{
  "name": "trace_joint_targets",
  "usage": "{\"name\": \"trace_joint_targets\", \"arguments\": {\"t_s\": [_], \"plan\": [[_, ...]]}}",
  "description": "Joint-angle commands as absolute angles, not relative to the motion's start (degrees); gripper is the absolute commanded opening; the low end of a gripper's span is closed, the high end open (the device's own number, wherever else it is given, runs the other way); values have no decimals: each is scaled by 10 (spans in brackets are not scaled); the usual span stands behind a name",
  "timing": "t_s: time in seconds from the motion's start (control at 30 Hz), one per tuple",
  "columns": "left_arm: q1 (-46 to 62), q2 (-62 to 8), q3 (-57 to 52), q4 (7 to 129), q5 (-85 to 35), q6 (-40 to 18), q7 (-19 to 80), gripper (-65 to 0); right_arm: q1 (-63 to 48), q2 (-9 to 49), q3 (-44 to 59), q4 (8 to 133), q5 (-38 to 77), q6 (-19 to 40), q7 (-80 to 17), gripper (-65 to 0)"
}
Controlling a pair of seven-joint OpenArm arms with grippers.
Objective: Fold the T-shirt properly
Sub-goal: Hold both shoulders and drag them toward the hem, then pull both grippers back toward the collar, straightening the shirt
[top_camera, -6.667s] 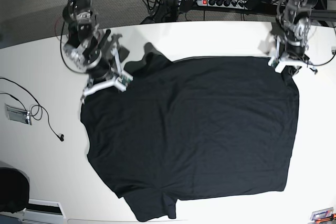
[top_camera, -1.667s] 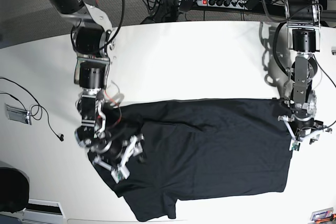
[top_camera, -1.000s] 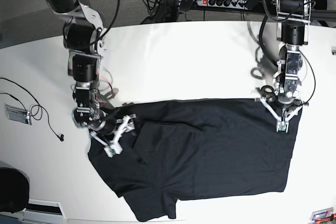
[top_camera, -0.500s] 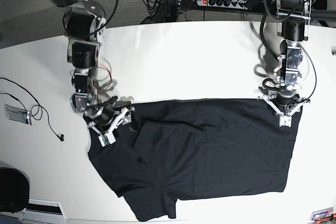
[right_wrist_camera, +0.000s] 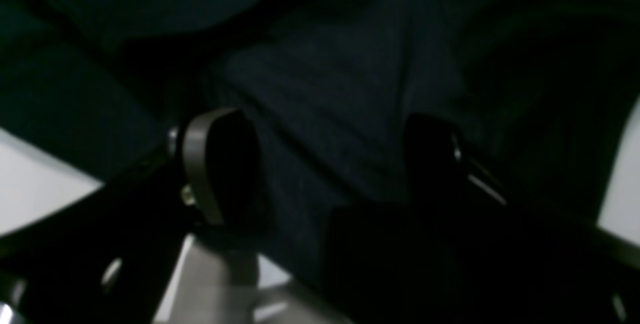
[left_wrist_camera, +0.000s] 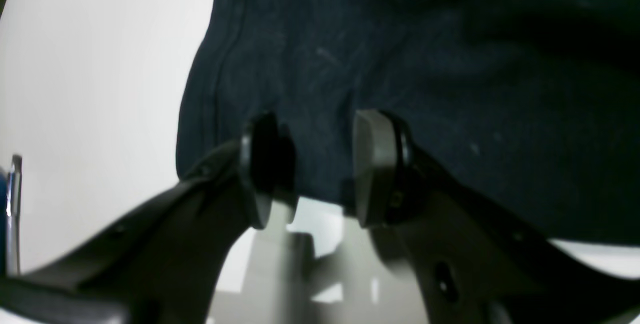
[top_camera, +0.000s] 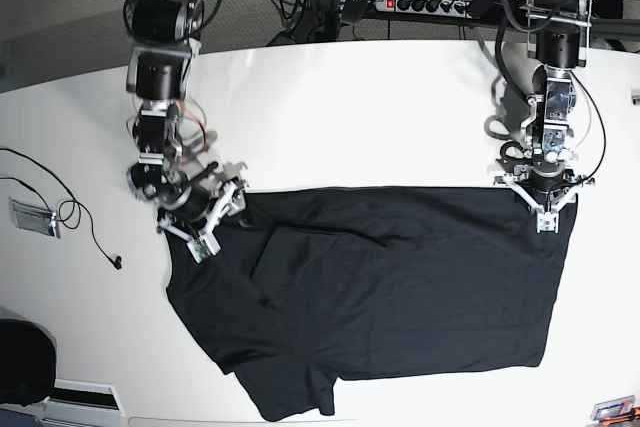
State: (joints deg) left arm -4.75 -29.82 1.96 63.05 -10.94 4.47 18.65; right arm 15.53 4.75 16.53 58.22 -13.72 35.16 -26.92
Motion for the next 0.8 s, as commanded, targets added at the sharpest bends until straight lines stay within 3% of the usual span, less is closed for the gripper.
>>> {"name": "trace_joint_targets", "arguments": {"t_s": [0.0,0.1,0.27,0.5,0.77], "plan": [[-40,-298,22,625,-139,21,241,-401,148,51,166,588,-152,364,-306,-180],[-25,-298,22,626,-182,21,242,-401,138,51,169,600,-152,395,-313,-180],[-19,-320,24,647,-190,21,247,-401,112,51,170,648,-151,396,-344,-180],[-7,-324,-22,763,-190,21,349,-401,106,60,170,679,-151,397,-357,-180],[-74,-361,-36,746,-190,21,386,-401,106,61,168,685,-151,397,-360,-180]]}}
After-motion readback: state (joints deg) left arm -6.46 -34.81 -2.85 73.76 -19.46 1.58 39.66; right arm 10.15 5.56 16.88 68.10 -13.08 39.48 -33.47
